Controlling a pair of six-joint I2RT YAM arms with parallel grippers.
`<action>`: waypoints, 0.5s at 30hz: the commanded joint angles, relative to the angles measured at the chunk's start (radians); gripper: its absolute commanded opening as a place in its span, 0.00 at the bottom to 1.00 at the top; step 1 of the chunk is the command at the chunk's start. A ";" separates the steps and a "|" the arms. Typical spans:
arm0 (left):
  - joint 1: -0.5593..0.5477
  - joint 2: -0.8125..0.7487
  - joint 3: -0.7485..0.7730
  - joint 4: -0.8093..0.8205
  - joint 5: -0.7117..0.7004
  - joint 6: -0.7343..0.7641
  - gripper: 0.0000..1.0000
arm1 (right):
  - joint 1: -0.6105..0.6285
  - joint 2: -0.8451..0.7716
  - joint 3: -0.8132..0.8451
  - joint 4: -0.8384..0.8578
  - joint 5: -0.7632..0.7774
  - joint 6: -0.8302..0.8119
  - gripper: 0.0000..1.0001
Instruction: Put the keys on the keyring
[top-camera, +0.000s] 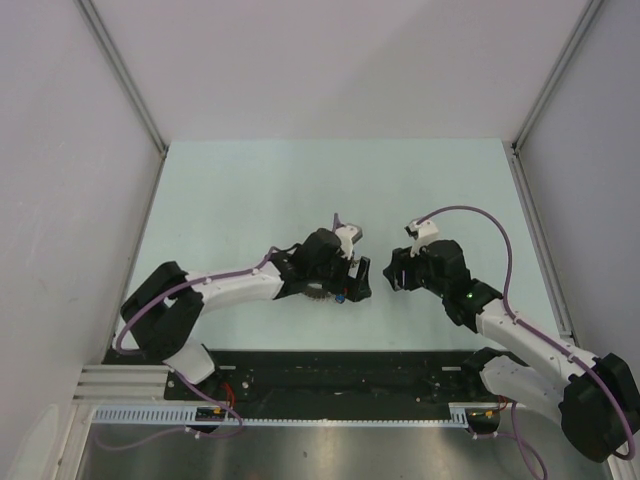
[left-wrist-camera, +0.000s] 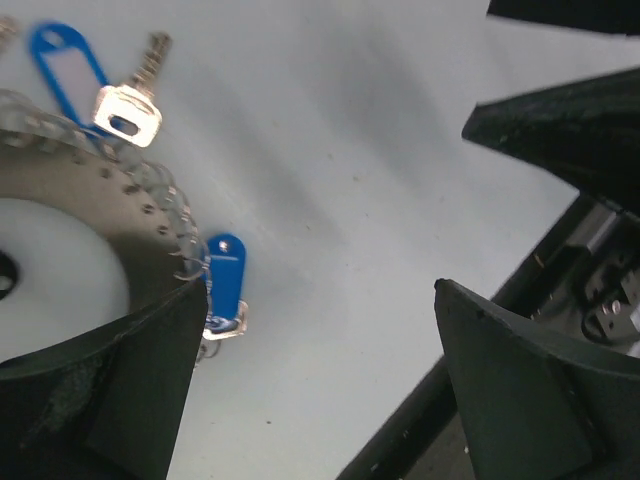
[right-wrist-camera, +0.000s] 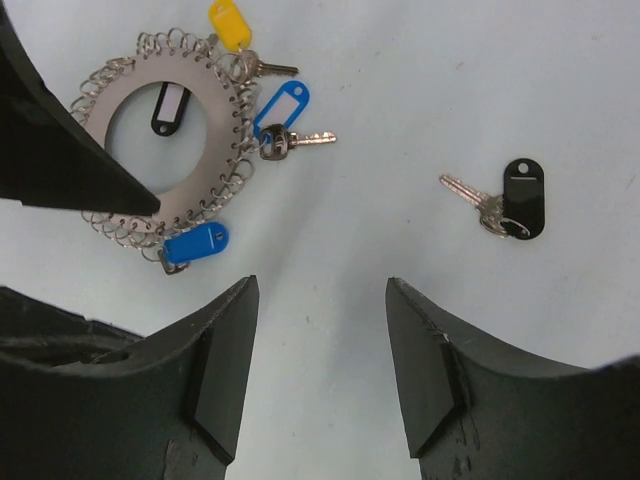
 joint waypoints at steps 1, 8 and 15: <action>-0.003 -0.156 -0.020 0.011 -0.234 0.059 1.00 | -0.003 -0.012 -0.003 0.075 -0.051 -0.004 0.58; 0.050 -0.332 -0.147 -0.190 -0.505 0.149 0.86 | -0.006 0.019 -0.005 0.114 -0.100 -0.020 0.57; 0.101 -0.299 -0.131 -0.308 -0.522 0.190 0.57 | -0.005 0.019 -0.008 0.129 -0.108 -0.026 0.57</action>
